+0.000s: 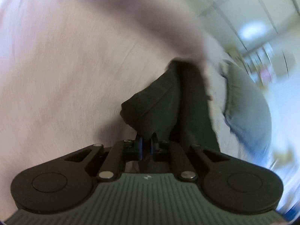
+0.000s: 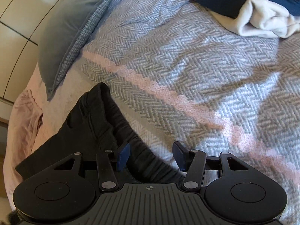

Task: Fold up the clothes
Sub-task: 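Grasp a trouser leg with the left gripper and lift it, then lay the lifted trouser leg flat on the sheet and open the left gripper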

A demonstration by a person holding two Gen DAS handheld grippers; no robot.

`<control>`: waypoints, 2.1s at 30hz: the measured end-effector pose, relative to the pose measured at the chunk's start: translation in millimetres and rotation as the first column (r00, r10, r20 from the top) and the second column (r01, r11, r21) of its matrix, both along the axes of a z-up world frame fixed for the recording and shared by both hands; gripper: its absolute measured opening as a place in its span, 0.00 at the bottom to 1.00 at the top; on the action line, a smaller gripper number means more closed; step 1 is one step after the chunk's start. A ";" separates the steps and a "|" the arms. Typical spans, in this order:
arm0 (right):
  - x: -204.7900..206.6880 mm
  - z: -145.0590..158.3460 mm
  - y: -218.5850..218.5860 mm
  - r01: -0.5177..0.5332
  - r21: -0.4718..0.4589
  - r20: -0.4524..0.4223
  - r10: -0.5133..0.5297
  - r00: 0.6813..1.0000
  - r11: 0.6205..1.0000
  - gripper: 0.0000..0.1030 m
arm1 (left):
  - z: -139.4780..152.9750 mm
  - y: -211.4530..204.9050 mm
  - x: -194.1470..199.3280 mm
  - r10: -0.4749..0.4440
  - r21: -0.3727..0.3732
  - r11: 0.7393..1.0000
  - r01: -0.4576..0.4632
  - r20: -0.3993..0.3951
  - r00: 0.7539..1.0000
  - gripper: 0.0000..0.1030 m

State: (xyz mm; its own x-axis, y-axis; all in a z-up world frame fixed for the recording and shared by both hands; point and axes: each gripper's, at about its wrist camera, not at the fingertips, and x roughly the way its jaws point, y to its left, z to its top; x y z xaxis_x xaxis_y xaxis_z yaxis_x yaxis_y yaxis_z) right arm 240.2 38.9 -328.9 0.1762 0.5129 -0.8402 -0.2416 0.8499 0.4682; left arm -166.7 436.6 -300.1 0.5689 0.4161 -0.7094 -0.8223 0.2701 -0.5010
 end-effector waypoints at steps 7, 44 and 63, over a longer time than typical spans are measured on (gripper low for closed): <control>7.3 -11.1 15.3 -0.013 -0.014 -0.020 0.013 1.000 1.000 0.53 | 176.3 44.9 -38.6 0.075 0.341 0.940 0.006 -0.226 0.971 0.17; -76.4 33.6 54.3 0.061 -0.138 0.207 -0.031 0.978 0.989 0.53 | -3.7 153.2 -189.1 0.258 0.452 0.882 -0.132 -0.230 0.938 0.10; -140.7 44.1 34.0 -0.160 -0.294 0.321 0.255 0.912 0.942 0.53 | -20.9 68.4 -205.7 0.223 0.263 0.957 -0.119 -0.412 0.883 0.21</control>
State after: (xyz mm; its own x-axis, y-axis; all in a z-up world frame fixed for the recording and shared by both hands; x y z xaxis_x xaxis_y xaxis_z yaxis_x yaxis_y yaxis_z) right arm 99.5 72.9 -284.7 0.3961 0.3465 -0.8503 -0.5331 0.8408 0.0943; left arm -372.4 504.9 -321.0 0.1311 0.6555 -0.7437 -0.9856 0.1669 -0.0267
